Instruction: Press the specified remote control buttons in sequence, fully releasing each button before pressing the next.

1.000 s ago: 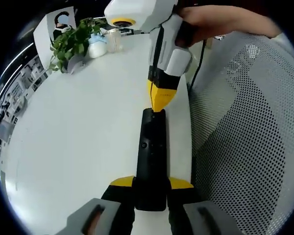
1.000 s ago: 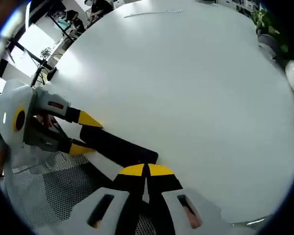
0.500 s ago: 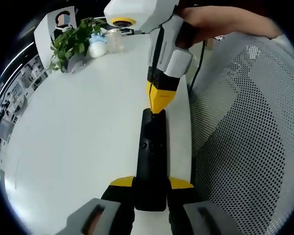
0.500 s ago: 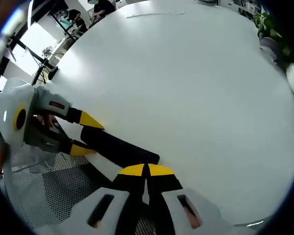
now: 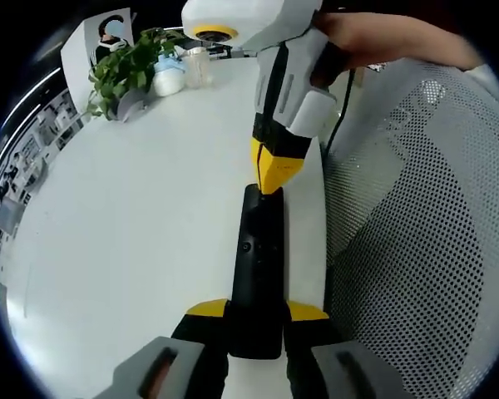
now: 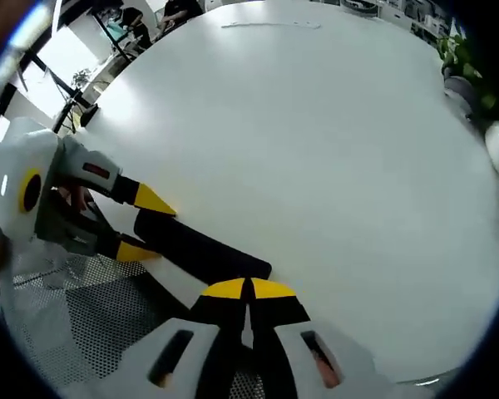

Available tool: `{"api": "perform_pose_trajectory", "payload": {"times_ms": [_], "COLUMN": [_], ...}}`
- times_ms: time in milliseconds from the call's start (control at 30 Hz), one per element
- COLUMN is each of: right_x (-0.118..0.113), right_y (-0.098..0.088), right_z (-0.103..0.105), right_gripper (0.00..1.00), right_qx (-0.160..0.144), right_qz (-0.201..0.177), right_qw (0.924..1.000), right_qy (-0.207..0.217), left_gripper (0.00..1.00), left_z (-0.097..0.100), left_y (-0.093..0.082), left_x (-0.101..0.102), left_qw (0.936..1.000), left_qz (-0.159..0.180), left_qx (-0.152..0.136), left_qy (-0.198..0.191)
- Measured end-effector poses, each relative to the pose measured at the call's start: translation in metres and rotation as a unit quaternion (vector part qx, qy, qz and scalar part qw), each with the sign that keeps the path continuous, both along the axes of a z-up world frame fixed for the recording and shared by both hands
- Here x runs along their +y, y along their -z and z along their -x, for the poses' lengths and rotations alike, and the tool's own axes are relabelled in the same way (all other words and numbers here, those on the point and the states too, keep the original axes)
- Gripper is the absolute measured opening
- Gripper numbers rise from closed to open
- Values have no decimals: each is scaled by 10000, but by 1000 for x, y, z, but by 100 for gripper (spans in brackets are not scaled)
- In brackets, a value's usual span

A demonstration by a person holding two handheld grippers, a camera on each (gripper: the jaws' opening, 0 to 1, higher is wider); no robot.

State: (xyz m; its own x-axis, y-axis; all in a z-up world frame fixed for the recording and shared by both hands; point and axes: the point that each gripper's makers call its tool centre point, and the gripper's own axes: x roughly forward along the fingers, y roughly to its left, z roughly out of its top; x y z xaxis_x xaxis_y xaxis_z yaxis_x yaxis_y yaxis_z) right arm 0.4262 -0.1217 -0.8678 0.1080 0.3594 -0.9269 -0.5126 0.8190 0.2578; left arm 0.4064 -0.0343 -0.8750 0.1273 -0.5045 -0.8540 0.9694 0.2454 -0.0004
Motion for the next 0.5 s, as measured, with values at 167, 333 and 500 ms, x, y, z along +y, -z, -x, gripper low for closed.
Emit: {"api": "perform_pose_trajectory", "payload": {"times_ms": [167,333,500], "right_x": [0,0,0], "right_y": [-1,-1,-1], "right_z": [1,1,2], "right_gripper": [0,0,0], "right_qx": [73,53,69], "right_qz": [-94,-62,-2], "right_qw": [9999,9999,10000], "right_qy": [119,109,34], "left_gripper": [25,25,25], "left_z": [0,0,0], "left_y": [0,0,0], "left_x": [0,0,0], "left_qw": [10000,10000,10000], "left_qz": [53,75,69], "left_qx": [-8,-9,-19], "left_qy": [-30,-58,-34]}}
